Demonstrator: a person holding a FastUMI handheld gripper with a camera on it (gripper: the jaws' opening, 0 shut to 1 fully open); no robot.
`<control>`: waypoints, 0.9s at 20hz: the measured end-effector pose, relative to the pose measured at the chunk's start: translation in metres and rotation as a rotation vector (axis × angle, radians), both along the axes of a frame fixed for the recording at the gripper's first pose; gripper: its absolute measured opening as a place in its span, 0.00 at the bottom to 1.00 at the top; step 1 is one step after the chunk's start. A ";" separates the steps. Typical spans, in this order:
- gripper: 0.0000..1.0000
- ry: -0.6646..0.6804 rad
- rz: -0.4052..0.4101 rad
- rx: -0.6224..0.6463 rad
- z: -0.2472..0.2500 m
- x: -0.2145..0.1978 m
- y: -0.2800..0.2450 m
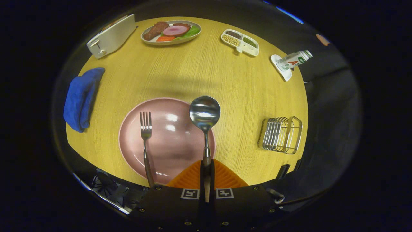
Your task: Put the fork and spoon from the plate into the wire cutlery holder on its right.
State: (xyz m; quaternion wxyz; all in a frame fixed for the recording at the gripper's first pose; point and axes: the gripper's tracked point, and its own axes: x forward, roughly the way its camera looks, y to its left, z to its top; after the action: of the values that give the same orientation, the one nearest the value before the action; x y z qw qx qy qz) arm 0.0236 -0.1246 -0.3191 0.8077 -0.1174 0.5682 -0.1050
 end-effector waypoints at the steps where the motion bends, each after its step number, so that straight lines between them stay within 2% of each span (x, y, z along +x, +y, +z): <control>1: 0.04 -0.010 -0.018 -0.005 0.006 0.000 -0.006; 9: 0.05 -0.055 -0.202 -0.036 0.051 -0.019 -0.063; 14: 0.04 -0.046 -0.330 -0.033 0.062 -0.036 -0.095; 18: 0.04 -0.035 -0.394 -0.012 0.061 -0.043 -0.119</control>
State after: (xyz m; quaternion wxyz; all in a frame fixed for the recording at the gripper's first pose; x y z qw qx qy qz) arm -0.0193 -0.2433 -0.2580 0.7805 -0.0072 0.5655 -0.2664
